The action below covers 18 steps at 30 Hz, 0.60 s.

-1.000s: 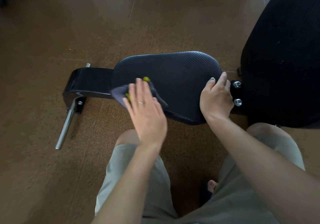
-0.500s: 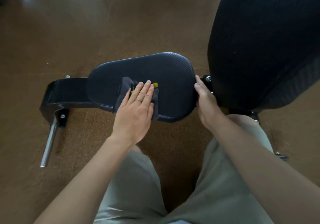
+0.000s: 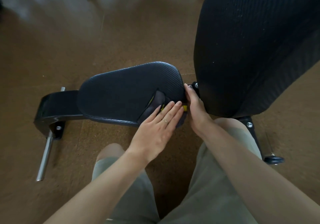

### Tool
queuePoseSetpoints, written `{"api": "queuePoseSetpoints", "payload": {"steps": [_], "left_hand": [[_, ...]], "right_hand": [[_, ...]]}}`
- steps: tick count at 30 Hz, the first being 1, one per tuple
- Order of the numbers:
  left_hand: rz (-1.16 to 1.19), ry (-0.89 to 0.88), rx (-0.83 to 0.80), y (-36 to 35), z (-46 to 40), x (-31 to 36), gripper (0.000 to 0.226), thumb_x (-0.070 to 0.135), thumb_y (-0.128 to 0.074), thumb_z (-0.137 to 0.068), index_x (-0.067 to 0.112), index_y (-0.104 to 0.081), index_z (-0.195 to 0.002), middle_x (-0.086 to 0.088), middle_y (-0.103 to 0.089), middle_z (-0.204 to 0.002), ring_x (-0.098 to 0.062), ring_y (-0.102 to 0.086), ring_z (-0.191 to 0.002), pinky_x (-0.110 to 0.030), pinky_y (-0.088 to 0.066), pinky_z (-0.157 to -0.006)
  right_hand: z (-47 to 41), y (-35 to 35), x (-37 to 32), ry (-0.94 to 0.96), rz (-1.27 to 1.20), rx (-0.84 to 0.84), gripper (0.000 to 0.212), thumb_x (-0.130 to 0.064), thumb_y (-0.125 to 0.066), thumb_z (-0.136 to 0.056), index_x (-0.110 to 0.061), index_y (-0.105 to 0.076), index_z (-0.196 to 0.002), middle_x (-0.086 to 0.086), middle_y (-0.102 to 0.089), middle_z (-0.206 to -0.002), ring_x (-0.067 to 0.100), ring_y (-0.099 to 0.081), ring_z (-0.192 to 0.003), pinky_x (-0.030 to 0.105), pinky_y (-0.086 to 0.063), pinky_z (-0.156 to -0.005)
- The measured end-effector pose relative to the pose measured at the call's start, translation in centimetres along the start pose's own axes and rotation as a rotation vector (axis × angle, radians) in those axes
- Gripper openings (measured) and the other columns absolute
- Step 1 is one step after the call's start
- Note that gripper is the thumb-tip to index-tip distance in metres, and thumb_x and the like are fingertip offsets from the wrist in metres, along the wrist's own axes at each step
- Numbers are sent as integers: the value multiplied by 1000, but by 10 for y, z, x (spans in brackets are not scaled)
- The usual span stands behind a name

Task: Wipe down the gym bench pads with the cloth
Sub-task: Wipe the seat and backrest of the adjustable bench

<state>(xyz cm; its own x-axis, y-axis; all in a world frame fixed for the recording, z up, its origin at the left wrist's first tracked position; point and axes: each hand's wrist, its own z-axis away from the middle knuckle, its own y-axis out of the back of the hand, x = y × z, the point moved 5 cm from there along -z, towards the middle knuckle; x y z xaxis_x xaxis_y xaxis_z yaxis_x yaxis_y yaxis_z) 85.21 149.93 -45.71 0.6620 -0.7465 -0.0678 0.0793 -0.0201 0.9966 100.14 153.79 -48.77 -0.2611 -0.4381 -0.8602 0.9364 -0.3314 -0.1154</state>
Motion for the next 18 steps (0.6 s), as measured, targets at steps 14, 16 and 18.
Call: {"api": "queuePoseSetpoints", "payload": {"steps": [14, 16, 18], "left_hand": [[209, 241, -119, 25, -109, -24, 60, 42, -12, -111, 18, -2, -165, 2, 7, -174, -13, 12, -159, -37, 3, -130], [194, 254, -151, 24, -130, -26, 59, 40, -19, -112, 16, -11, -165, 0, 3, -174, -16, 11, -159, -39, 2, -130], [223, 276, -110, 22, -149, -31, 52, 33, -31, -111, 13, -32, -159, -3, -16, -172, -18, 2, -160, -40, -3, -130]], "right_hand": [[-4, 6, 18, 18, -190, 143, 99, -90, -64, -70, -41, -41, -153, -16, -46, -156, 9, -44, -142, 47, -33, -122], [13, 1, 3, 19, -109, 86, 84, -79, -55, -87, -37, -36, -157, -15, -40, -158, 13, -37, -147, 45, -28, -124], [27, 1, -7, 29, 31, 39, 69, -69, -40, -99, -37, -29, -159, -10, -34, -163, 17, -31, -151, 47, -22, -126]]}}
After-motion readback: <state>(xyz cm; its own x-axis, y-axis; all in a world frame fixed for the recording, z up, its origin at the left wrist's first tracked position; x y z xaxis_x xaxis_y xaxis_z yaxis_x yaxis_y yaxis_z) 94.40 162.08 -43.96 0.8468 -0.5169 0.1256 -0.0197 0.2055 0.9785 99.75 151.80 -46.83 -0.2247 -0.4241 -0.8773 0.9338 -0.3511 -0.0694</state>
